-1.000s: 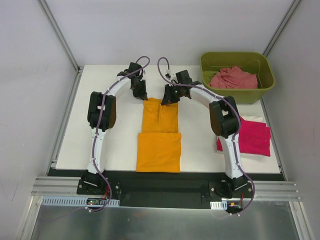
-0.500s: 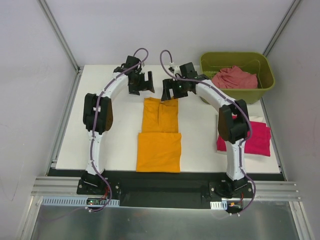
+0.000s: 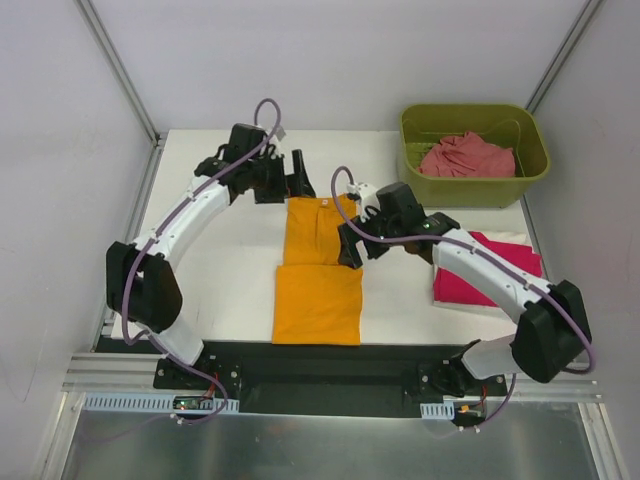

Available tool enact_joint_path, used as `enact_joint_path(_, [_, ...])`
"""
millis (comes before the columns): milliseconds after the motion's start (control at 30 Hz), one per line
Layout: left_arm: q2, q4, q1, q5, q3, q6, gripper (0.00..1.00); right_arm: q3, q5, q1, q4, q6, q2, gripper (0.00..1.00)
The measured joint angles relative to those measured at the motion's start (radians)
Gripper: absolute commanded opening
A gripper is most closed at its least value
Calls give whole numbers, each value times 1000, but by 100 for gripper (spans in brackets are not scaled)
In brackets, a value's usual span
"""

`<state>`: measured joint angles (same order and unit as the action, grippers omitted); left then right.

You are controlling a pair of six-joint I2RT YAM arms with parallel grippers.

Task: Fold and stack the t-shirts
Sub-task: Grab one side of the 2/3 rectangular tshirt with right arm

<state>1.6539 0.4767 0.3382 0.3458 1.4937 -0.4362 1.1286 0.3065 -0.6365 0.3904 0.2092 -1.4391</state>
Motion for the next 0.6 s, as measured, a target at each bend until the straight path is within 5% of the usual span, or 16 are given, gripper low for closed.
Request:
enact_joint_path(267, [155, -107, 173, 192, 1, -11, 99, -251, -110, 8, -14, -48, 214, 100])
enact_joint_path(600, [560, -134, 145, 212, 236, -22, 99, -276, -173, 11, 2, -59, 300, 100])
